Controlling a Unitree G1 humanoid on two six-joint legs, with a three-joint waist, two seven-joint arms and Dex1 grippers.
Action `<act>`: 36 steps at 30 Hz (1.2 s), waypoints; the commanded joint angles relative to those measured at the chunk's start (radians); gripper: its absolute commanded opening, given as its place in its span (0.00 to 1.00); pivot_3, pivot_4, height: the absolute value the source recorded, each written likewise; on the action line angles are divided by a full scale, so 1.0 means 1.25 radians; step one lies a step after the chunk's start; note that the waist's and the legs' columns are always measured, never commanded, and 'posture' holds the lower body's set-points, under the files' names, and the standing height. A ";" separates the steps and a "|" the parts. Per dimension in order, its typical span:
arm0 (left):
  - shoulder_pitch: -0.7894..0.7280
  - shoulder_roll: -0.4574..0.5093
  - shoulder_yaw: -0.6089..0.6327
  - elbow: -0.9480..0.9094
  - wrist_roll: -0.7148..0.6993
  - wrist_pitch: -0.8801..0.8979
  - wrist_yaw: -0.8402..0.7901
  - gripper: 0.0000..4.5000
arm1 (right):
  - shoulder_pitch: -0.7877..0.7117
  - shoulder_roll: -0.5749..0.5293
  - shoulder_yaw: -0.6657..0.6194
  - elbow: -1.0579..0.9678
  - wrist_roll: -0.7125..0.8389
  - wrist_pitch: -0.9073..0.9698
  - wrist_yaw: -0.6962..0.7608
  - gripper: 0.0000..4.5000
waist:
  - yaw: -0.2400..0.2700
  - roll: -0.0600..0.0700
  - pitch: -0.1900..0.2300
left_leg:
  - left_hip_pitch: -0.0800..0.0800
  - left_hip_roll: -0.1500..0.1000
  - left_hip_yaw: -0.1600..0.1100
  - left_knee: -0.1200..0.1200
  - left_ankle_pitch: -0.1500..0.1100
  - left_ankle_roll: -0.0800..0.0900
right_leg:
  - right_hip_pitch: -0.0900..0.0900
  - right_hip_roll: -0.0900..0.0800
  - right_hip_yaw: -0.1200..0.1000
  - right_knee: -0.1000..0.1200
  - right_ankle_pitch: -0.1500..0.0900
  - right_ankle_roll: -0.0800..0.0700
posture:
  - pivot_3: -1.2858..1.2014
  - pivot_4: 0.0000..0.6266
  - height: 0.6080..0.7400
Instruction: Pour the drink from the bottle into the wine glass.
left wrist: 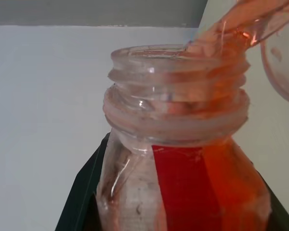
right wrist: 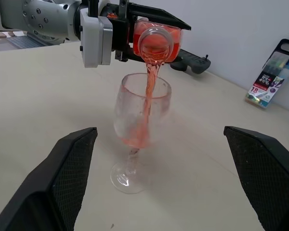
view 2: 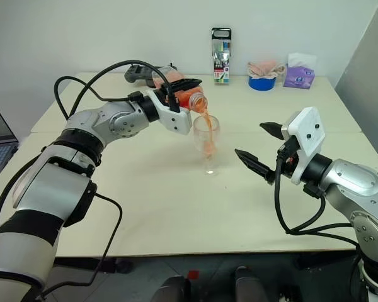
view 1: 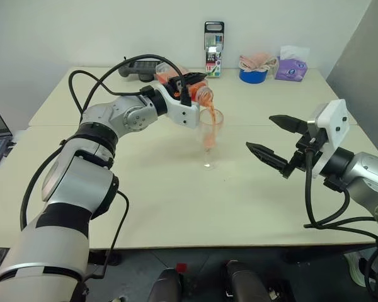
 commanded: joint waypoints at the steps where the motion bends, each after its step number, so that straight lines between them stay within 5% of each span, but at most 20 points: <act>1: -0.037 0.015 0.002 -0.007 0.000 -0.005 0.027 0.40 | -0.017 -0.010 -0.003 -0.007 -0.008 -0.019 0.004 1.00 | 0.000 0.000 0.000 | 0.000 0.000 0.000 0.000 0.000 0.000 | 0.000 0.000 0.000 0.000 0.000 0.000 | 0.52 0.24 1.00; 36: -0.045 0.040 -0.022 -0.002 0.029 -0.009 0.078 0.39 | -0.047 0.007 0.051 0.030 -0.043 -0.050 0.035 1.00 | 0.000 0.000 0.000 | 0.000 0.000 0.000 0.000 0.000 0.000 | 0.000 0.000 0.000 0.001 0.000 0.000 | 0.52 0.24 1.00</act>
